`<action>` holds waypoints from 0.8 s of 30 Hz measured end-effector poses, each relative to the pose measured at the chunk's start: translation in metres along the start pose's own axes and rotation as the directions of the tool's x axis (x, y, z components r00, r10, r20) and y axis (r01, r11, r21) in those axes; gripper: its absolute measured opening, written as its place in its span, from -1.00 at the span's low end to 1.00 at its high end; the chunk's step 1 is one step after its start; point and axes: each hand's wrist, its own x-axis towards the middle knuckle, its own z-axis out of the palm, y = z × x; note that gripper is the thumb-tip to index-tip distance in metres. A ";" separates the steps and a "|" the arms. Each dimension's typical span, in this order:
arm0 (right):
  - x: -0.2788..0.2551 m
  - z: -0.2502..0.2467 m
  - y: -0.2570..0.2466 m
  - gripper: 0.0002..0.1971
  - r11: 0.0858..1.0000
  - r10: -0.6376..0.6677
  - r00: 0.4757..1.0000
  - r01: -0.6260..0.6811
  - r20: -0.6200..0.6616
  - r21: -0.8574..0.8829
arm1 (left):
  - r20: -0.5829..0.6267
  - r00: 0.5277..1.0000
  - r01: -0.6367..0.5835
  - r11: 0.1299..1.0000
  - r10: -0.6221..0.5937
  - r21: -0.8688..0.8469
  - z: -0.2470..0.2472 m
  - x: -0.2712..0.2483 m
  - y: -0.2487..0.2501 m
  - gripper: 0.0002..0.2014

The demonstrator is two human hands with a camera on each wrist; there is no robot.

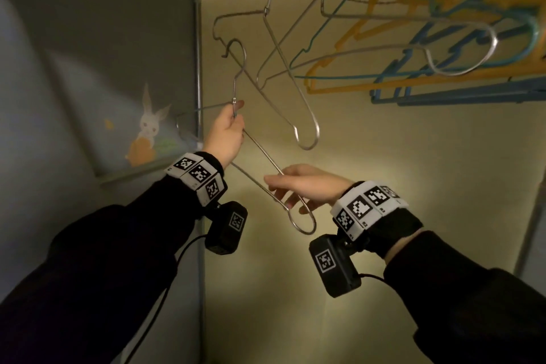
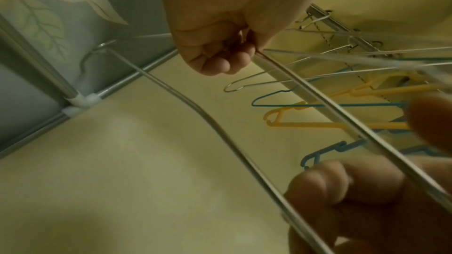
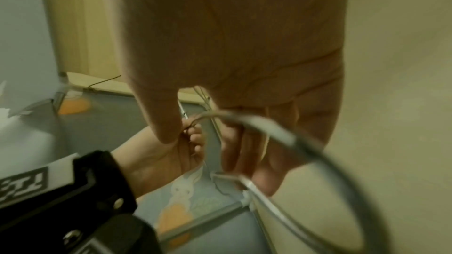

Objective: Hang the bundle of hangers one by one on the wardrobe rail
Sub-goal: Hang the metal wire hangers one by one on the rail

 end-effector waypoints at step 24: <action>-0.019 0.003 -0.041 -0.70 0.877 -0.191 0.918 0.318 -0.347 0.361 | -0.163 0.987 -0.005 1.000 0.007 0.013 -0.010 -0.013 0.029 -0.59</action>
